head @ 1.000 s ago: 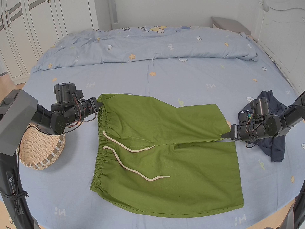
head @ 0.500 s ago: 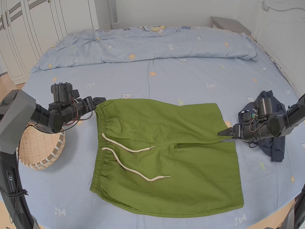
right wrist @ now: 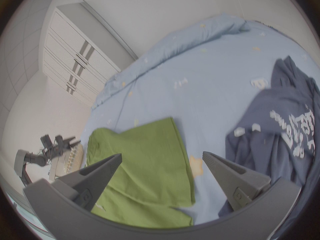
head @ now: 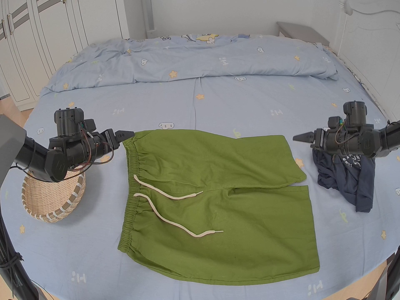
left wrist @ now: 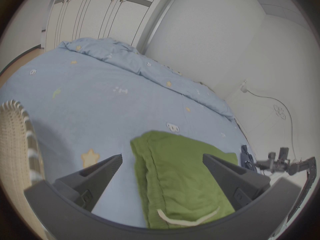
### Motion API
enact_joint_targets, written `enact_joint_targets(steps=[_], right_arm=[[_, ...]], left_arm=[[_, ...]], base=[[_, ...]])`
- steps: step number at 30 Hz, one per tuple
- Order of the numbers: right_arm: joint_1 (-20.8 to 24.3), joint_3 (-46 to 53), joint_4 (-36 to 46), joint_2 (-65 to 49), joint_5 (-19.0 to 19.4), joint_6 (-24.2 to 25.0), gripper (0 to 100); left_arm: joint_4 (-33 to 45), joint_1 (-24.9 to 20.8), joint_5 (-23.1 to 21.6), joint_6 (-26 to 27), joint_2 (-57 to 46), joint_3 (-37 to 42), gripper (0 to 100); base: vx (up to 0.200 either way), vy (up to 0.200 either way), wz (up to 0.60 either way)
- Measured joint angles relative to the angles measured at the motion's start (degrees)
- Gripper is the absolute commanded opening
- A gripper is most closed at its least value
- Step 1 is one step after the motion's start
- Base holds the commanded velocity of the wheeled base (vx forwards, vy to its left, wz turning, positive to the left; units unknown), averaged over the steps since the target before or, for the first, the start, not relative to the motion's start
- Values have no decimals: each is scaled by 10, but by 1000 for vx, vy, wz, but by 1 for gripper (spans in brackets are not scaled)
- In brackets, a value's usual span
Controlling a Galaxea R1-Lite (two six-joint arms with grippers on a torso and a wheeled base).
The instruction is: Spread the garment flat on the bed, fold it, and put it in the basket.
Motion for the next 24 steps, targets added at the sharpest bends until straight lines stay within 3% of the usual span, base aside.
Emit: enact_joint_targets(steps=[13,19,24], right_arm=[[2,-274,49,113,63,83,100],[3,-381,98,183,87,90,100],[7,-410,112,226,92,81,100]], left_arm=[[-48,-67,-2,-29,-101,184,100],[-109,-91,-1,-32,-117,247,100],[-123,-105,0,-33,-125,270,100]], base=[[0,0,0],[0,0,0],[0,0,0]])
